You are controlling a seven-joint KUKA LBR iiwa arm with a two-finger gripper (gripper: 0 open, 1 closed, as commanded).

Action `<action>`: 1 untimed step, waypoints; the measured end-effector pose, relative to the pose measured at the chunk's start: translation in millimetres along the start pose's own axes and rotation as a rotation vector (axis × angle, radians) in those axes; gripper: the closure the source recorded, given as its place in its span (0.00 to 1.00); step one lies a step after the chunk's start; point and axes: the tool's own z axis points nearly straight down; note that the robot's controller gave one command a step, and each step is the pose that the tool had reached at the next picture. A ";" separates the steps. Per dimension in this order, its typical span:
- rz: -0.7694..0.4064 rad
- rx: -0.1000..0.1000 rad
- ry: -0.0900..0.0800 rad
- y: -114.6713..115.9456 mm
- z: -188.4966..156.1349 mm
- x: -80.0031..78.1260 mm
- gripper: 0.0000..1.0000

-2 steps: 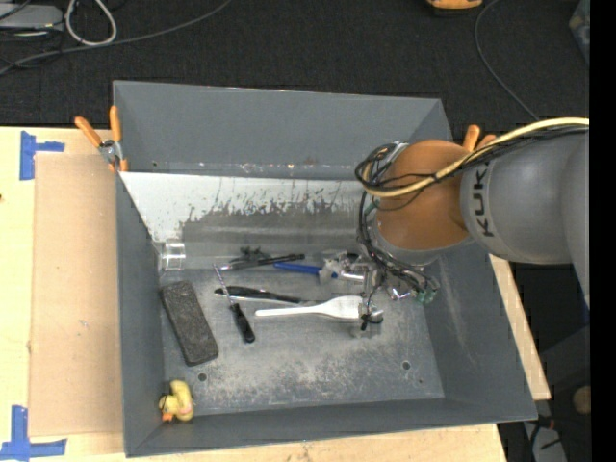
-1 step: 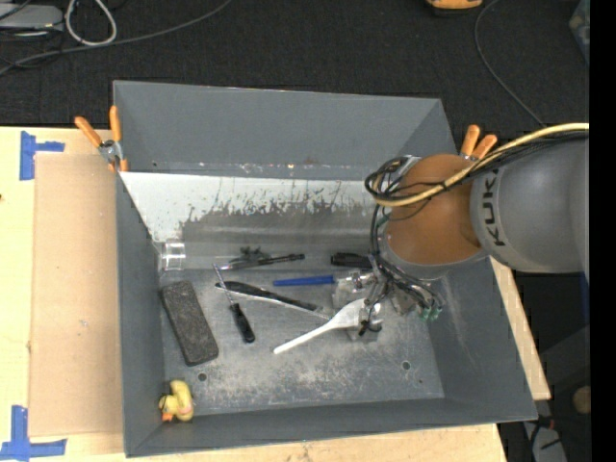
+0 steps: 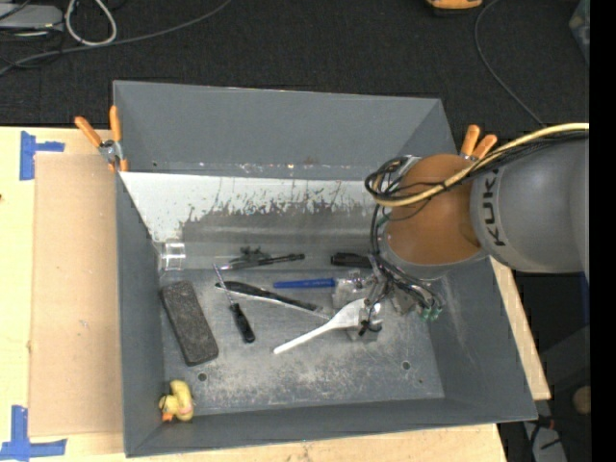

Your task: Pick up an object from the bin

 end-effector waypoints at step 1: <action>-0.001 -0.001 0.002 1.0 -11.4 0.8 1.00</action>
Offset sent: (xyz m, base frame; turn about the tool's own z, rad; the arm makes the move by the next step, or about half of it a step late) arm -0.0012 0.0006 0.0316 -0.0010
